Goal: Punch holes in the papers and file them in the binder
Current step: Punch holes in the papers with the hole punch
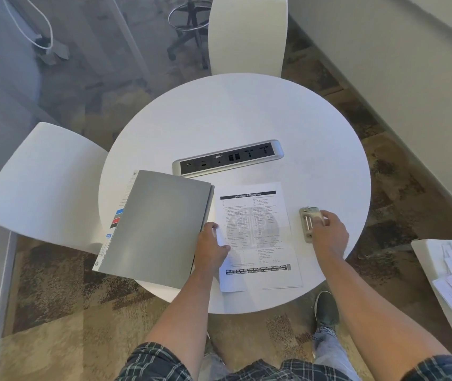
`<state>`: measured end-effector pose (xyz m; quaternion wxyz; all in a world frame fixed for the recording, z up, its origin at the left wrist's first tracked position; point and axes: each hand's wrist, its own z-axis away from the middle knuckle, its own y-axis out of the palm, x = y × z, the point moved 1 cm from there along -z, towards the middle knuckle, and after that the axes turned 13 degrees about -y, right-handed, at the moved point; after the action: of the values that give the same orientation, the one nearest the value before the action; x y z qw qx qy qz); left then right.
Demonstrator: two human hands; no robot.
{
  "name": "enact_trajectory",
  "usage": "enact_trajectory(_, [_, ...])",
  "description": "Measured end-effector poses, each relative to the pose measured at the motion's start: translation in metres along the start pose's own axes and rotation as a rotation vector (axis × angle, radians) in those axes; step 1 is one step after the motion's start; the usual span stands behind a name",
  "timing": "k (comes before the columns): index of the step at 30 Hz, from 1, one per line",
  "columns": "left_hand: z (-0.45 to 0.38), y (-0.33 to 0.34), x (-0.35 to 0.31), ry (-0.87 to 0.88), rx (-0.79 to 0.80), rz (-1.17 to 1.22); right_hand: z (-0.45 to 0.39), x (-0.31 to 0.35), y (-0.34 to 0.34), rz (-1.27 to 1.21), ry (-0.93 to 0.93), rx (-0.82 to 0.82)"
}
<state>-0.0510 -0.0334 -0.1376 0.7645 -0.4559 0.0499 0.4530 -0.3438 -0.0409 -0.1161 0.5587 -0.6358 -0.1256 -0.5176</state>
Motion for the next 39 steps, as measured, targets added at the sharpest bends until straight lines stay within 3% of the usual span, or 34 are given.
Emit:
enact_trajectory(7, [0.001,-0.004,0.000,-0.043,0.029,0.094,-0.001,0.001,0.007,-0.051,-0.009,0.110])
enact_trajectory(11, [-0.008,-0.009,0.004,-0.169,0.107,0.373,-0.002,0.002,0.005,-0.061,-0.011,0.125])
enact_trajectory(17, [-0.013,-0.013,0.009,-0.227,0.205,0.522,-0.005,0.008,0.004,0.383,-0.140,0.197])
enact_trajectory(26, [-0.004,-0.011,0.014,-0.282,0.123,0.667,-0.003,0.003,0.006,0.437,-0.219,0.199])
enact_trajectory(39, [-0.001,-0.002,0.009,-0.302,0.083,0.678,-0.003,0.000,0.007,0.428,-0.232,0.215])
